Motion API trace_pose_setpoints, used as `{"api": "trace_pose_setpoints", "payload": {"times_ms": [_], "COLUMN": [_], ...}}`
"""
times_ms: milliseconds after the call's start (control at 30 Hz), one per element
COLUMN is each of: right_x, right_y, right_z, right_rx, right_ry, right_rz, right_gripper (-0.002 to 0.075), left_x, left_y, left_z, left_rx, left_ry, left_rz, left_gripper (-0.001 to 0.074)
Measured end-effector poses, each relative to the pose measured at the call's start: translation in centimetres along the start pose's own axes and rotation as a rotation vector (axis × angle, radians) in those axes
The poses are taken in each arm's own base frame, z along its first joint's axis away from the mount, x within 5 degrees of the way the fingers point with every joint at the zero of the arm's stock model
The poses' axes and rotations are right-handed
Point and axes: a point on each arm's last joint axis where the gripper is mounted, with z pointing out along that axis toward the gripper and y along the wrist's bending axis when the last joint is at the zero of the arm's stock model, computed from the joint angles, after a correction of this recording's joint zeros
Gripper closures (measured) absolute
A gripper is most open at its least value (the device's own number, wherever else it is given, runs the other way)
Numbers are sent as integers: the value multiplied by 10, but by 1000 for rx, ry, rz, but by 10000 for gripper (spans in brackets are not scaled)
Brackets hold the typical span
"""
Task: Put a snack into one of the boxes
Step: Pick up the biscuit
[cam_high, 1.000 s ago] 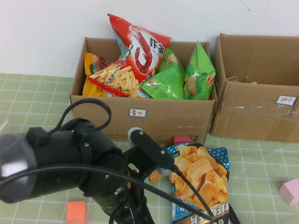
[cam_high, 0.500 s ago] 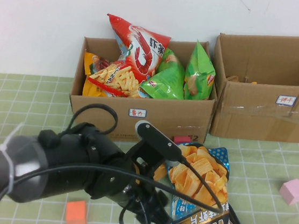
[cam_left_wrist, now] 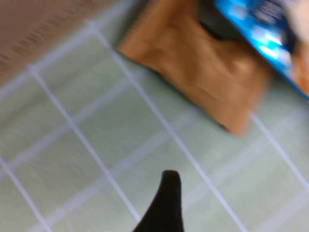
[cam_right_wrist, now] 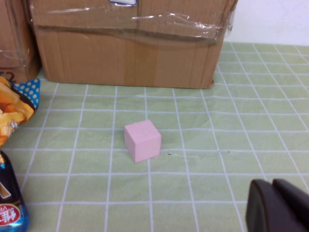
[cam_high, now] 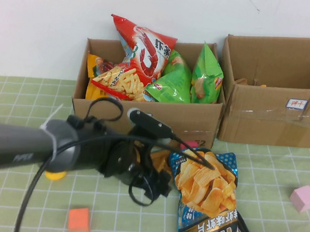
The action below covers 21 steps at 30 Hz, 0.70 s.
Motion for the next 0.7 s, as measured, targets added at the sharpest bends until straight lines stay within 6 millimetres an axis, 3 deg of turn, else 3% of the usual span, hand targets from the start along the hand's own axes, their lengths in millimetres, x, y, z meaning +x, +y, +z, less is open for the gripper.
{"api": "trace_pose_setpoints", "payload": {"times_ms": [200, 467, 700], "right_x": [0, 0, 0], "right_y": [0, 0, 0], "right_z": [0, 0, 0], "right_rx": [0, 0, 0], "right_ry": [0, 0, 0], "right_rz": [0, 0, 0], "right_gripper": [728, 728, 728], "left_x": [-15, -16, -22], "left_y": [0, -9, -9], "left_z": [23, 56, 70], "left_rx": [-3, 5, -2], "left_ry": [-11, 23, -23], "left_rz": [116, 184, 226], "left_gripper": [111, 111, 118]}}
